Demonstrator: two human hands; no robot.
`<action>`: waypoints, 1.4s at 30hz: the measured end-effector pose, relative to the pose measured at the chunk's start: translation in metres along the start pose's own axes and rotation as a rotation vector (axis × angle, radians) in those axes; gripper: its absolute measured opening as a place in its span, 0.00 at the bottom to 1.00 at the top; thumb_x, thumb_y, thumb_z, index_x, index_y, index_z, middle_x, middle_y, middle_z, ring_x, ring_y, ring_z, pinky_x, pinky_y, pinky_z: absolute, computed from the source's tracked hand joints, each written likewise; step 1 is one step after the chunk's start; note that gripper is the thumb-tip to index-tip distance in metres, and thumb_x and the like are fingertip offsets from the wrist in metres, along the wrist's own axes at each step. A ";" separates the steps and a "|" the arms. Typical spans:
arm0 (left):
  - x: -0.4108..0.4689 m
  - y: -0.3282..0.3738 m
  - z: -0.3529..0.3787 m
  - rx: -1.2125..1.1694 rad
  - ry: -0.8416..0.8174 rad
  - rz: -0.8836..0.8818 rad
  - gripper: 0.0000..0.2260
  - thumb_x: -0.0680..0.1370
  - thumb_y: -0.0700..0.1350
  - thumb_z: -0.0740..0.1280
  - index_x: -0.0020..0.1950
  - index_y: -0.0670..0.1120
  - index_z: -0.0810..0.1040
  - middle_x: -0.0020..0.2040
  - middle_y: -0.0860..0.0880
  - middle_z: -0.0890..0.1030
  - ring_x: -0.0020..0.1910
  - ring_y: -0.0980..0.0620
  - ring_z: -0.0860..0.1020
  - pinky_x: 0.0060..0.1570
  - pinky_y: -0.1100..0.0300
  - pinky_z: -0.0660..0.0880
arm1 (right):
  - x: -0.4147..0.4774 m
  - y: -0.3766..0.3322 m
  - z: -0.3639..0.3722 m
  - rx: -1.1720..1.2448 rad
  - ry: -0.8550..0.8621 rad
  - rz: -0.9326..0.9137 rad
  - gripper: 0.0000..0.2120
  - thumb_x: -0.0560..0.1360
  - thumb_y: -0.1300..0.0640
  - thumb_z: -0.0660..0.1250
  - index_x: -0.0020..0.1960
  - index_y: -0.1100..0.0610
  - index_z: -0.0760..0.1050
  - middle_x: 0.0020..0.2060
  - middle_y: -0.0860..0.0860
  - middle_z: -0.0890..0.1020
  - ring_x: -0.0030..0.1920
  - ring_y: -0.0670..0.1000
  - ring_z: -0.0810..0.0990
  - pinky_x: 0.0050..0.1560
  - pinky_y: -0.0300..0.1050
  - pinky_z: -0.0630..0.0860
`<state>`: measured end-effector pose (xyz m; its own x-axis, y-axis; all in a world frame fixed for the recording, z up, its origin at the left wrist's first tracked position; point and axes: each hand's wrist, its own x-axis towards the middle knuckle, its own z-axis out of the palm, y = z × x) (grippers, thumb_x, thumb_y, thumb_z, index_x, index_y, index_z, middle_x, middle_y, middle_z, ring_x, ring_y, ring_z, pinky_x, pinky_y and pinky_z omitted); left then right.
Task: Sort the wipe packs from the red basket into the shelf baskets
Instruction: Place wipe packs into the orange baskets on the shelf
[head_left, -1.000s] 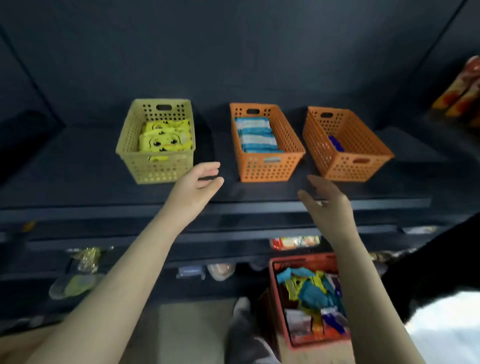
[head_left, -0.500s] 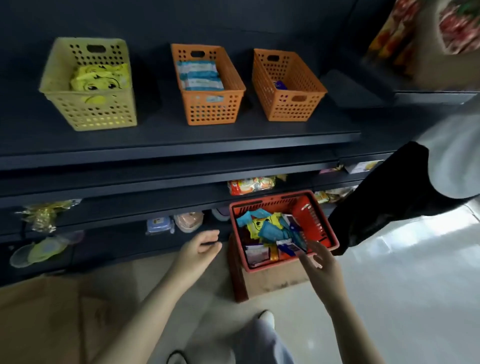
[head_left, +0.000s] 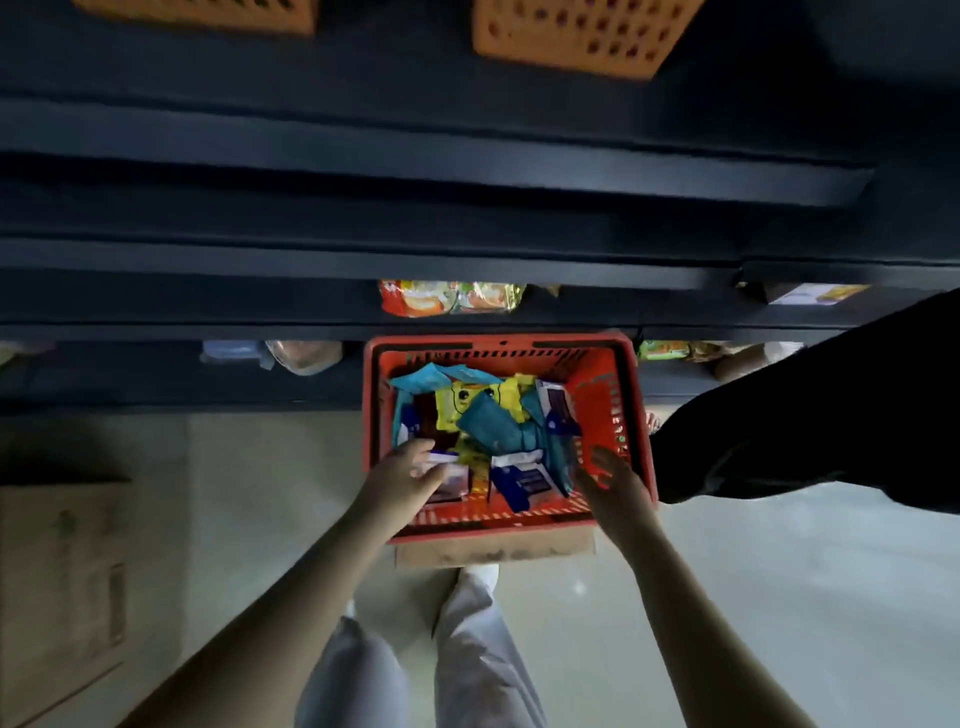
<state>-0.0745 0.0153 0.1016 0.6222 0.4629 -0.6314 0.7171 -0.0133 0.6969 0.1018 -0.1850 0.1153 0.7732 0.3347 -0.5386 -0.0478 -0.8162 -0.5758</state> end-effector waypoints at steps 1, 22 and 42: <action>0.018 -0.005 0.013 0.003 0.001 -0.011 0.22 0.79 0.48 0.67 0.72 0.43 0.69 0.68 0.43 0.76 0.65 0.47 0.75 0.64 0.55 0.71 | 0.019 0.009 0.005 -0.034 -0.030 0.022 0.18 0.76 0.50 0.69 0.64 0.55 0.75 0.58 0.54 0.81 0.57 0.56 0.80 0.54 0.50 0.78; 0.205 -0.074 0.134 -0.201 0.198 -0.177 0.19 0.75 0.51 0.71 0.65 0.53 0.73 0.55 0.54 0.76 0.46 0.62 0.74 0.33 0.71 0.69 | 0.194 0.105 0.084 -0.026 -0.059 0.036 0.07 0.75 0.46 0.69 0.39 0.41 0.74 0.40 0.38 0.77 0.41 0.39 0.77 0.36 0.38 0.73; 0.053 0.005 0.051 -0.698 0.218 0.002 0.17 0.73 0.53 0.71 0.59 0.49 0.77 0.51 0.49 0.84 0.45 0.50 0.85 0.33 0.63 0.79 | 0.076 0.014 0.018 0.705 -0.075 -0.007 0.17 0.76 0.66 0.68 0.63 0.55 0.73 0.52 0.56 0.84 0.51 0.57 0.85 0.47 0.55 0.83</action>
<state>-0.0218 -0.0054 0.0542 0.4943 0.6302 -0.5987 0.3034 0.5204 0.7982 0.1487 -0.1626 0.0554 0.7306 0.3912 -0.5596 -0.4606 -0.3225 -0.8269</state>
